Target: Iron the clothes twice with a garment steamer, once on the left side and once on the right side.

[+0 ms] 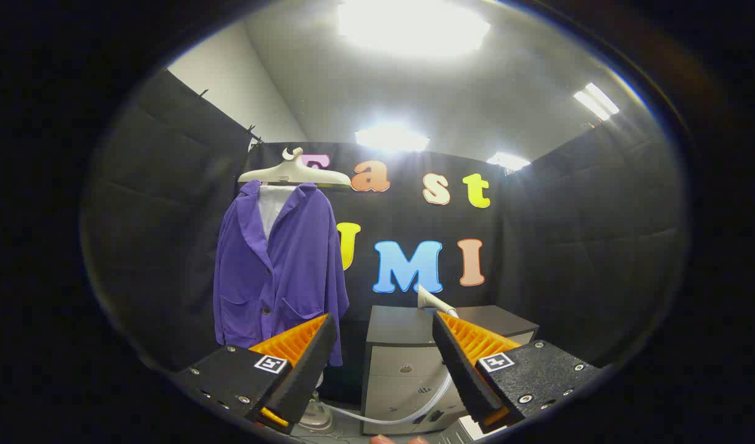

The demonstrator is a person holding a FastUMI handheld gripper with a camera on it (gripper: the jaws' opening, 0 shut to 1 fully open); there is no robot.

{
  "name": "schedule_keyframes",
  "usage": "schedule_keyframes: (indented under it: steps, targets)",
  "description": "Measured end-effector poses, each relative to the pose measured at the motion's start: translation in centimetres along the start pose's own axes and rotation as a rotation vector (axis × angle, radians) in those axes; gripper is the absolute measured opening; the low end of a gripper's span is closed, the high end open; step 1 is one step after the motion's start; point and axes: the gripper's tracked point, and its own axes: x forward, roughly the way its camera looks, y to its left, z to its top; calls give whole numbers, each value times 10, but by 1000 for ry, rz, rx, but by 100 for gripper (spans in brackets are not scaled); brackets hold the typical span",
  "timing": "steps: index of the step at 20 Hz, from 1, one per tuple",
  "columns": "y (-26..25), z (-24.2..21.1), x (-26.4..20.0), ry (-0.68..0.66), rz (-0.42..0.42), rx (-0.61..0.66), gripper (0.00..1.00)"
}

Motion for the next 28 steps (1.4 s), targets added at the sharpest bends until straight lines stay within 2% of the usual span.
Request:
schedule_keyframes:
  steps: [16,22,28]
  targets:
    - [-27,-17,-3,46,-56,17,96]
    - [-34,-18,1,63,-49,47,96]
    - [-65,-10,22,87,-83,104,96]
